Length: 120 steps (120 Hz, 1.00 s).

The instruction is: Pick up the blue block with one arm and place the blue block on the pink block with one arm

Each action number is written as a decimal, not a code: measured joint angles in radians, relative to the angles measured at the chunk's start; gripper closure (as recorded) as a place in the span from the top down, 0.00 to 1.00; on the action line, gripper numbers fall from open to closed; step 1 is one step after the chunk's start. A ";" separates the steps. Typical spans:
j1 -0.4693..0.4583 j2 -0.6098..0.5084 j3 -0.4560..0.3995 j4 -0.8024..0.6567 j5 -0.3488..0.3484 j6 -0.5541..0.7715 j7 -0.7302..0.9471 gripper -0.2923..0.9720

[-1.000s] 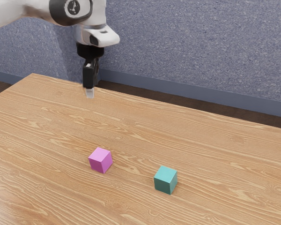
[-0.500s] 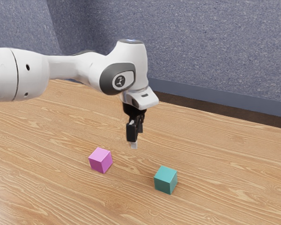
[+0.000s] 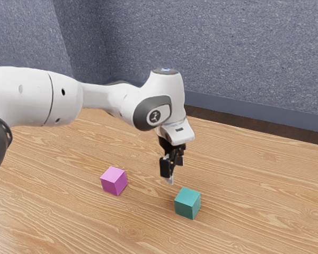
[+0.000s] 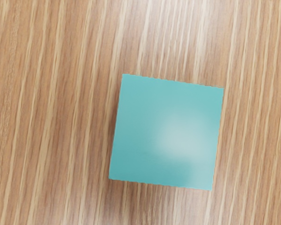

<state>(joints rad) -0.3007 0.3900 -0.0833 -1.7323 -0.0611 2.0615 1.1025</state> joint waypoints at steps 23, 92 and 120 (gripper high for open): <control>-0.009 0.033 0.000 -0.001 -0.037 0.036 0.033 0.77; -0.030 0.130 0.000 -0.007 -0.089 0.093 0.088 0.77; -0.029 0.142 0.001 -0.013 -0.089 0.110 0.098 0.55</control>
<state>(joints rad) -0.3301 0.5321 -0.0823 -1.7455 -0.1504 2.1718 1.2009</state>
